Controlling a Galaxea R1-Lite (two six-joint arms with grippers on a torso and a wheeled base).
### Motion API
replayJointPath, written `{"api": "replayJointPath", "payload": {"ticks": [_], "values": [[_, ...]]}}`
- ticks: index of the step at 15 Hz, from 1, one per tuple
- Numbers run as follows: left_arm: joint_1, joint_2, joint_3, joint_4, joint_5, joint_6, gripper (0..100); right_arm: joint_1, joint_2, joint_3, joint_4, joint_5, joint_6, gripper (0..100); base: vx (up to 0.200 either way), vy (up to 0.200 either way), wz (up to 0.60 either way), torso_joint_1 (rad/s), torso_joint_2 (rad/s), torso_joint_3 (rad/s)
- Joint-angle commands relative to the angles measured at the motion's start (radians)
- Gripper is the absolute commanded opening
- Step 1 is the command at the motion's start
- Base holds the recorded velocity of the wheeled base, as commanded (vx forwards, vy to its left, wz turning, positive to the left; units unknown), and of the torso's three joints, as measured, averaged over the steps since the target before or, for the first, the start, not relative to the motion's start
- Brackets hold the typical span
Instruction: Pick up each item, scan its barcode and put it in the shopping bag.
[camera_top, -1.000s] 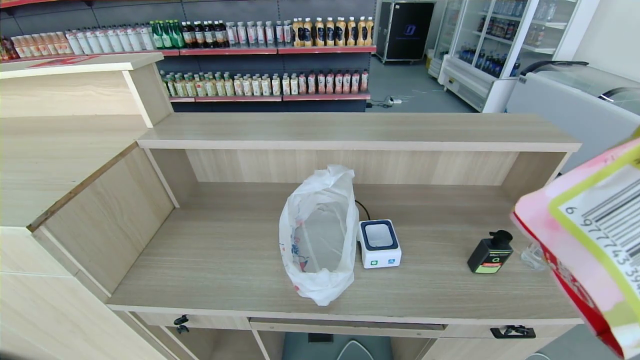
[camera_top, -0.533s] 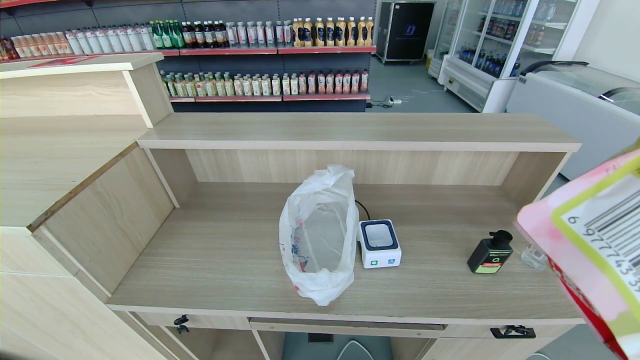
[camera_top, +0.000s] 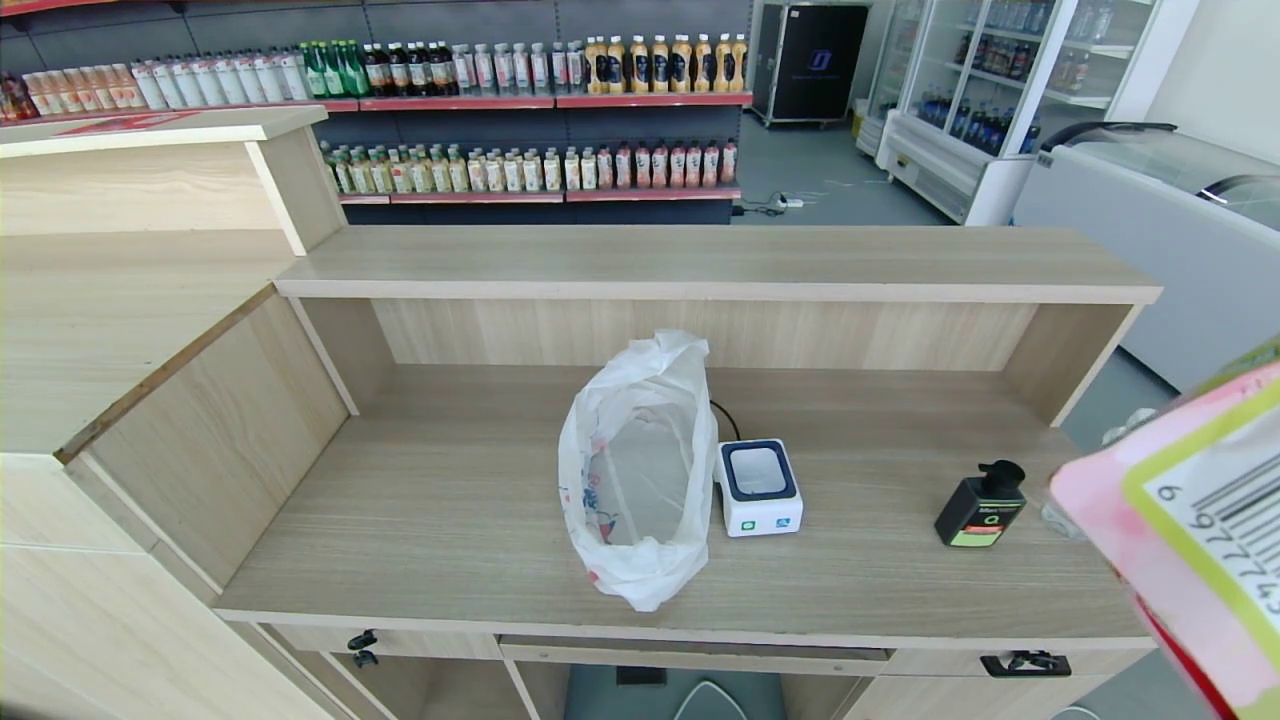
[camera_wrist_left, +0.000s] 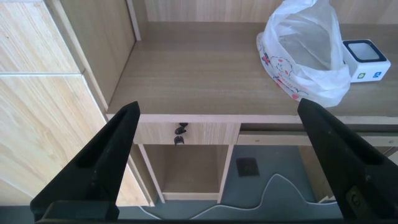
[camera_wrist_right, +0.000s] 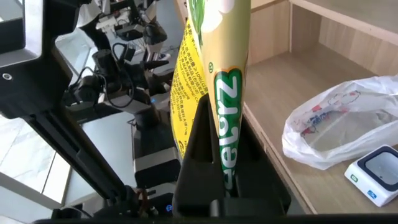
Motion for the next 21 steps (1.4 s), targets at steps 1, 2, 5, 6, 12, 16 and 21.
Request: {"api": "replayJointPath", "payload": {"ticks": [1,2,5,6,12,16,21], "values": [[0.0,0.001,0.0,0.0,-0.001,0.0,100,-0.004,0.005,0.002,-0.002,-0.002,-0.004,0,0.0,0.0,0.0,0.0,0.0,0.0],[0.0,0.001,0.0,0.0,-0.001,0.0,100,-0.016,0.016,0.0,-0.007,-0.01,-0.009,0,0.0,0.0,0.0,0.0,0.0,0.0],[0.0,0.001,0.0,0.0,0.001,0.0,100,-0.091,0.113,0.019,-0.024,-0.249,-0.158,0,0.0,0.0,0.0,0.0,0.0,0.0],[0.0,0.001,0.0,0.0,0.001,0.0,100,-0.097,0.131,0.029,-0.019,-0.37,-0.205,0,0.0,0.0,0.0,0.0,0.0,0.0],[0.0,0.001,0.0,0.0,-0.001,0.0,100,-0.254,0.194,0.091,-0.033,-0.536,-0.225,0,0.0,0.0,0.0,0.0,0.0,0.0],[0.0,0.001,0.0,0.0,0.001,0.0,100,-0.269,0.263,0.056,-0.082,-0.607,-0.248,0,0.0,0.0,0.0,0.0,0.0,0.0],[0.0,0.001,0.0,0.0,0.001,0.0,100,-0.269,0.292,0.046,-0.145,-0.616,-0.251,0,0.0,0.0,0.0,0.0,0.0,0.0]]}}
